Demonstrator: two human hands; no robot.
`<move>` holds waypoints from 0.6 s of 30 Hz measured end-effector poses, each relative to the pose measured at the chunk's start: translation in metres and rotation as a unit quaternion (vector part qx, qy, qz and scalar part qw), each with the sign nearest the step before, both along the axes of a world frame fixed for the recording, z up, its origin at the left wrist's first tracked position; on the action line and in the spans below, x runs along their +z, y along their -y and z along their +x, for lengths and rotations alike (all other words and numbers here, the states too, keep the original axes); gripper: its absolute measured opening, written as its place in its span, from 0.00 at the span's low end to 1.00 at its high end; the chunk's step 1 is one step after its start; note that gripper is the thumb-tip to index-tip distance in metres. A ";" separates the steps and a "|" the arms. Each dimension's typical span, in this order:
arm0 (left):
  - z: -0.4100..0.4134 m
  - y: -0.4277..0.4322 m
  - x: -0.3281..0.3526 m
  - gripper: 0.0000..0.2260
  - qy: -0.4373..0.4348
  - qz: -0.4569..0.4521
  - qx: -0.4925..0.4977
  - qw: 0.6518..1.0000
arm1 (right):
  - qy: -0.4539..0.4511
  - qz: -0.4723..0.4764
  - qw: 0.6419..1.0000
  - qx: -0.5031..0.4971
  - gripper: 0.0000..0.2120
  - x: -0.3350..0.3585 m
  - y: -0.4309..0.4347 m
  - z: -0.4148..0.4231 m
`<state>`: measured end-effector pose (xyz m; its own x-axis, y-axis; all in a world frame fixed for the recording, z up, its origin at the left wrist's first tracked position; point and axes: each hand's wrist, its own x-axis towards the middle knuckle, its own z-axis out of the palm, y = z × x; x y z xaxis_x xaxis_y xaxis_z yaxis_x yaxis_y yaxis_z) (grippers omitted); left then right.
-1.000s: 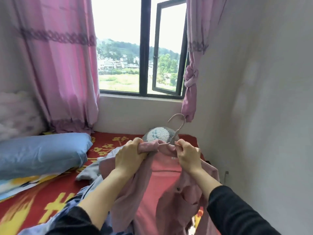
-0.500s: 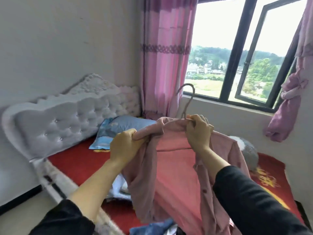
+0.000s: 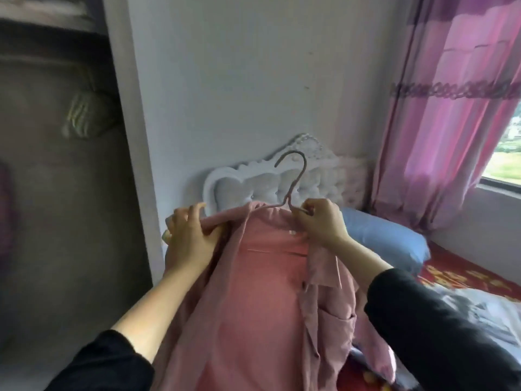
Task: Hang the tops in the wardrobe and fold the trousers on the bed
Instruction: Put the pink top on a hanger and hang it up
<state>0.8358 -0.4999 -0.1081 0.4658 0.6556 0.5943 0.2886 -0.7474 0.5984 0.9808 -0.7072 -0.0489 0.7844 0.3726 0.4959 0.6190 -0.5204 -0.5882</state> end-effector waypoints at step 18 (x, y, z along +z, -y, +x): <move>-0.162 -0.198 -0.061 0.09 -0.258 -0.041 -0.001 0.965 | -0.180 0.024 0.941 0.286 0.21 -0.027 -0.337 -0.118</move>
<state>0.6742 -0.3014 -0.1694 0.6873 0.6894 0.2287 0.5628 -0.7046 0.4323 0.8631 -0.3701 -0.0756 0.5833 0.7684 0.2632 0.5456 -0.1306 -0.8278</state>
